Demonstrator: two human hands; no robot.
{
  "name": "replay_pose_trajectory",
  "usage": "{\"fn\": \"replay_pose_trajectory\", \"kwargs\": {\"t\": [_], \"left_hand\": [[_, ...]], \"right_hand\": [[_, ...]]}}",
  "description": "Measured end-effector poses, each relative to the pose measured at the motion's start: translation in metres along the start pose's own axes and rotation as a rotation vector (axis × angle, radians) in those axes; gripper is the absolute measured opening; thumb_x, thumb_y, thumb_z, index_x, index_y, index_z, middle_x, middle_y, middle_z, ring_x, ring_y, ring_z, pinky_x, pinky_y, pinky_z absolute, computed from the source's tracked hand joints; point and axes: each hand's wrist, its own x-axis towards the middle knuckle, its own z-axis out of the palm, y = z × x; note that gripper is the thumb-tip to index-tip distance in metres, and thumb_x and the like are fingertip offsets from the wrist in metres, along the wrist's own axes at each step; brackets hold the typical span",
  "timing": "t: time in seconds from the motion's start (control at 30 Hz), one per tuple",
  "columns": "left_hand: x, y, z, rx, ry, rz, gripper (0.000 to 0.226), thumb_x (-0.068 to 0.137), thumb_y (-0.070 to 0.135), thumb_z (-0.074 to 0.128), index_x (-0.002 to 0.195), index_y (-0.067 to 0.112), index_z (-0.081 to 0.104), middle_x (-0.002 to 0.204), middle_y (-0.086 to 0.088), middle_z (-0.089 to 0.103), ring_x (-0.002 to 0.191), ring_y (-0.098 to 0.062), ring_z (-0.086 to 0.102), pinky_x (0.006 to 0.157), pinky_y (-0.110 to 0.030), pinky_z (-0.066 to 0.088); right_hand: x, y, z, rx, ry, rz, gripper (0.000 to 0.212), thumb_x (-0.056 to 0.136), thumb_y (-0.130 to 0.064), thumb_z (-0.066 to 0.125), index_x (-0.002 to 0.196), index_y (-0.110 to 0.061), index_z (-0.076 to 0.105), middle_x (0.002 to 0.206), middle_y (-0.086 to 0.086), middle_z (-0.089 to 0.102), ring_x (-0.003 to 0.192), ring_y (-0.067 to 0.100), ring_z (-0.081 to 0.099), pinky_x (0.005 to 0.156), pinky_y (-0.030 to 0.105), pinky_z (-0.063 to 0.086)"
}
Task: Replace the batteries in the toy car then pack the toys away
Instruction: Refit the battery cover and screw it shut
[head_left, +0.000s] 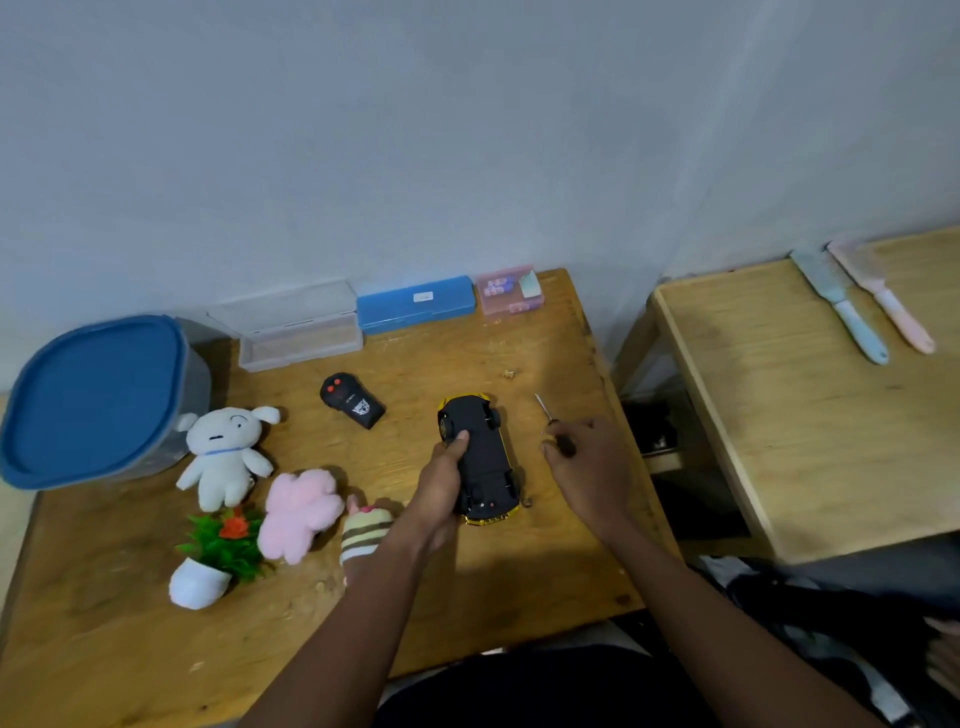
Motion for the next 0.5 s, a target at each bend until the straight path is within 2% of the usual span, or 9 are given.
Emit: {"fn": "replay_pose_trajectory", "kwargs": {"t": [0.1, 0.23, 0.33, 0.5], "left_hand": [[0.0, 0.001, 0.003, -0.002, -0.002, -0.003, 0.042, 0.103, 0.038, 0.05, 0.134, 0.011, 0.053, 0.123, -0.014, 0.07, 0.105, -0.033, 0.07, 0.073, -0.038, 0.058], [0.001, 0.001, 0.002, 0.0, -0.001, 0.003, 0.043, 0.103, 0.039, 0.051, 0.135, 0.011, 0.054, 0.119, -0.013, 0.072, 0.104, -0.032, 0.071, 0.081, -0.043, 0.058], [0.0, 0.0, 0.001, 0.002, -0.005, 0.005, 0.043, 0.103, 0.039, 0.05, 0.135, 0.011, 0.054, 0.118, -0.013, 0.072, 0.101, -0.031, 0.071, 0.077, -0.04, 0.057], [0.0, -0.001, 0.001, -0.012, -0.009, -0.004, 0.043, 0.103, 0.04, 0.05, 0.134, 0.011, 0.054, 0.118, -0.013, 0.072, 0.1, -0.03, 0.072, 0.076, -0.039, 0.057]], "right_hand": [[0.009, 0.0, -0.004, -0.086, -0.003, -0.026, 0.018, 0.084, -0.029, 0.074, 0.102, -0.03, 0.074, 0.099, -0.009, 0.053, 0.093, 0.012, 0.056, 0.072, 0.028, 0.049], [0.014, -0.001, -0.007, -0.213, -0.005, -0.156, 0.016, 0.087, -0.028, 0.071, 0.102, -0.027, 0.076, 0.103, -0.004, 0.056, 0.096, 0.014, 0.055, 0.08, 0.033, 0.051], [0.018, 0.004, -0.003, -0.325, -0.014, -0.266, 0.015, 0.088, -0.029, 0.069, 0.101, -0.027, 0.077, 0.098, -0.005, 0.055, 0.097, 0.015, 0.053, 0.081, 0.033, 0.049], [0.023, 0.006, -0.001, -0.383, -0.063, -0.316, 0.019, 0.089, -0.028, 0.068, 0.106, -0.028, 0.076, 0.099, -0.004, 0.055, 0.098, 0.017, 0.051, 0.082, 0.036, 0.048]]}}
